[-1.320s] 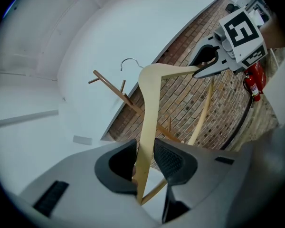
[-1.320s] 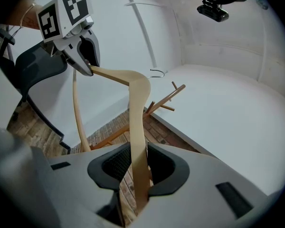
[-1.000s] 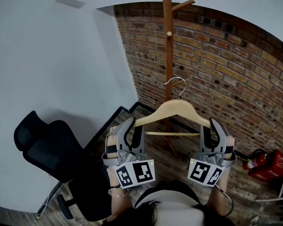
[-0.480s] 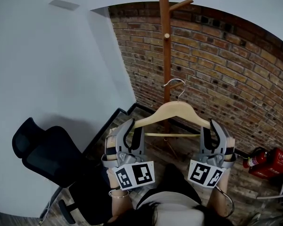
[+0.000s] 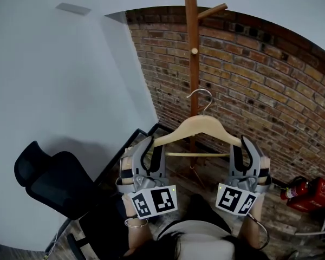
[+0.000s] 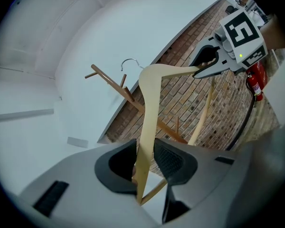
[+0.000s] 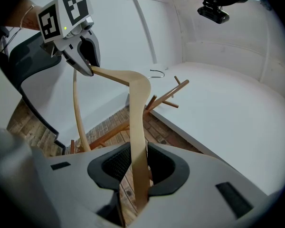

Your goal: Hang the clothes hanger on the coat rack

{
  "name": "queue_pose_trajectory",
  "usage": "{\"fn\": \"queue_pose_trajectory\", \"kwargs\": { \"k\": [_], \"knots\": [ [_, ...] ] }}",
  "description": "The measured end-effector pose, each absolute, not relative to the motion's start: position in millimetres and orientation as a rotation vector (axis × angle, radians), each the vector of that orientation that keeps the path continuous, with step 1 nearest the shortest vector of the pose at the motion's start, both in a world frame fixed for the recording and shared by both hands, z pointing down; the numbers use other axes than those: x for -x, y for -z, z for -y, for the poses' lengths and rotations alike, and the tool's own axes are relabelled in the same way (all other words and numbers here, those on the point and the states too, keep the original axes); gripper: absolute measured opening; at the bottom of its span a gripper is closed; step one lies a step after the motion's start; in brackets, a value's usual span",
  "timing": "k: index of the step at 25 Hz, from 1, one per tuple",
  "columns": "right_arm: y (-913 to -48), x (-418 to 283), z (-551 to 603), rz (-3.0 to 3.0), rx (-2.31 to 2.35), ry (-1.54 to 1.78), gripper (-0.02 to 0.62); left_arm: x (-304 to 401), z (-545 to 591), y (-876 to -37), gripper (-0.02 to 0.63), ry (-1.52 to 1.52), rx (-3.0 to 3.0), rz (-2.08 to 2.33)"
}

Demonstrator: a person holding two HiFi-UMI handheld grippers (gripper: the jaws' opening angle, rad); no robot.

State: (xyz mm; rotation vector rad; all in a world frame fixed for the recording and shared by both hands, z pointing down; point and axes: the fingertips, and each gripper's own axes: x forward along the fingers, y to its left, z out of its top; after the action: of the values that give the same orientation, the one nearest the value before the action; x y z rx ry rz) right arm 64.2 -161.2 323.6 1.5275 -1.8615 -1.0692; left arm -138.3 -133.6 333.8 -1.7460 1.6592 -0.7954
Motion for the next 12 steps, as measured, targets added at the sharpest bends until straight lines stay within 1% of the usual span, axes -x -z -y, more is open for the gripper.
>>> {"fn": "queue_pose_trajectory", "kwargs": {
  "k": [12],
  "knots": [
    [-319, -60, 209, 1.88, -1.511, 1.071, 0.118, 142, 177, -328, 0.114, 0.803, 1.736, -1.663]
  ]
}}
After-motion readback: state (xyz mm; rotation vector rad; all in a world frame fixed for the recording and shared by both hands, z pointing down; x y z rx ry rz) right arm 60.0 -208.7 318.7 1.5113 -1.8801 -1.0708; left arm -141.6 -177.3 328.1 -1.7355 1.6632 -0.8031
